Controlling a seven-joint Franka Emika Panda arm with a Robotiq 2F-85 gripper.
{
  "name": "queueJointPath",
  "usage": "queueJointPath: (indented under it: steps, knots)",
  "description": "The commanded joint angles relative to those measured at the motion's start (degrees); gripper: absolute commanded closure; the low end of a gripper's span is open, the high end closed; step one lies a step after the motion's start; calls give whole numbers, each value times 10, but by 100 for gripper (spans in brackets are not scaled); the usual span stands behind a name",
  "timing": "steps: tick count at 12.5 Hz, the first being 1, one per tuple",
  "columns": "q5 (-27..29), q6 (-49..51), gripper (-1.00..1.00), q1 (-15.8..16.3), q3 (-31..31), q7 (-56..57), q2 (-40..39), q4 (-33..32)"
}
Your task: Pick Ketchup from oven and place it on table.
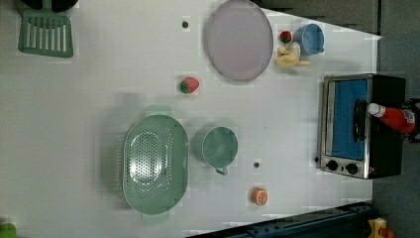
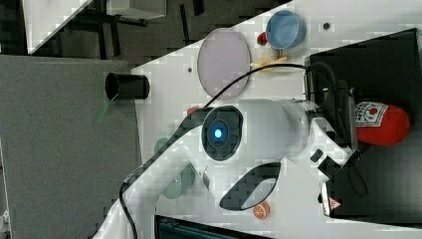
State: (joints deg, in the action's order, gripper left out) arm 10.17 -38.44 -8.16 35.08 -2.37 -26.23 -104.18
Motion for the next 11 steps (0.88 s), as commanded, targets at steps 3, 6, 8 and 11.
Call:
queueJointPath:
  steps: [3,6,8,11]
  knots:
    - [5,14,-27,-9,-1,1,15,21]
    - [5,29,-27,-5,-1,1,21,36]
    - [4,80,-27,9,-4,1,39,61]
    - [-4,164,-27,50,-15,2,81,109]
